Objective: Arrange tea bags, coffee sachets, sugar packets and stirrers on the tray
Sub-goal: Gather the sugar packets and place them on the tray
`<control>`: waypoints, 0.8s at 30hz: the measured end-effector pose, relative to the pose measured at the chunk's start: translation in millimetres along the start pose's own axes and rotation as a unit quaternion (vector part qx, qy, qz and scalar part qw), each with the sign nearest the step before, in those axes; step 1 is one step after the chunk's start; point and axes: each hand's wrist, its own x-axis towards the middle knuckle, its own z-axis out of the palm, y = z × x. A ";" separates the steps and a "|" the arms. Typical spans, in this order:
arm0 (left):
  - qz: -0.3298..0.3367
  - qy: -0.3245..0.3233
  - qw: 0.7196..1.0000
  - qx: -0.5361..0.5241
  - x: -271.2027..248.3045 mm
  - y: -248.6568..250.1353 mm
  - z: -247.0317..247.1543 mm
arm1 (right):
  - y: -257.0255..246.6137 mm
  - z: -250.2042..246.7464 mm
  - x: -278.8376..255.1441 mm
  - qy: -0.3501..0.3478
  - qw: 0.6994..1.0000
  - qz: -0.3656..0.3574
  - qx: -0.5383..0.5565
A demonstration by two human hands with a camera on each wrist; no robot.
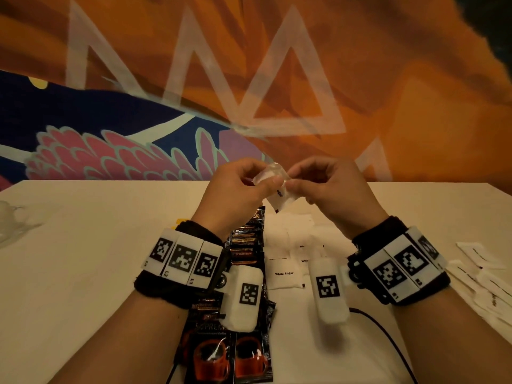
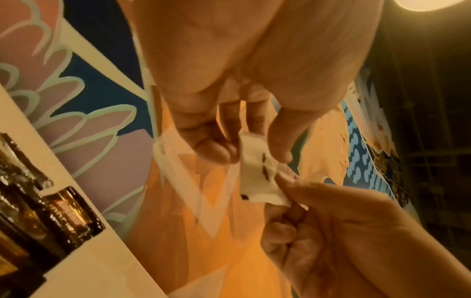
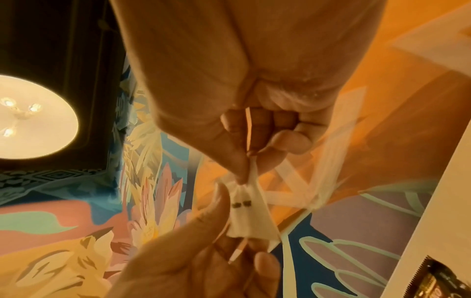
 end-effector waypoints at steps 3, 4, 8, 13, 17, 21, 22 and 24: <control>0.006 0.034 0.999 -0.042 -2.2 3.2 1.9 | 2.2 1.4 -0.7 0.013 1.000 -0.006 0.018; -0.008 0.038 0.996 -0.081 -3.1 4.9 2.2 | 3.2 2.1 -1.2 0.017 0.999 -0.001 0.033; -0.071 0.012 0.989 -0.132 -3.1 6.9 0.1 | 6.5 3.8 -0.4 0.069 0.997 -0.014 0.028; -0.082 -0.018 0.993 -0.084 -0.4 5.4 -4.9 | 4.4 5.4 -0.4 0.090 0.991 -0.013 0.100; -0.064 -0.006 0.994 -0.087 -3.3 7.7 -3.8 | 0.8 3.6 -3.8 0.049 0.996 0.027 0.070; -0.045 0.023 0.998 -0.043 -3.0 8.3 -2.7 | 1.6 -7.7 -9.3 0.050 0.998 0.034 0.016; -0.042 0.036 0.998 -0.038 -1.9 8.2 -3.8 | 4.9 -12.2 -10.8 0.025 0.998 0.065 0.010; -0.043 0.052 0.997 -0.039 0.3 7.3 -7.1 | 13.8 -22.3 -13.8 -0.033 0.989 0.142 -0.021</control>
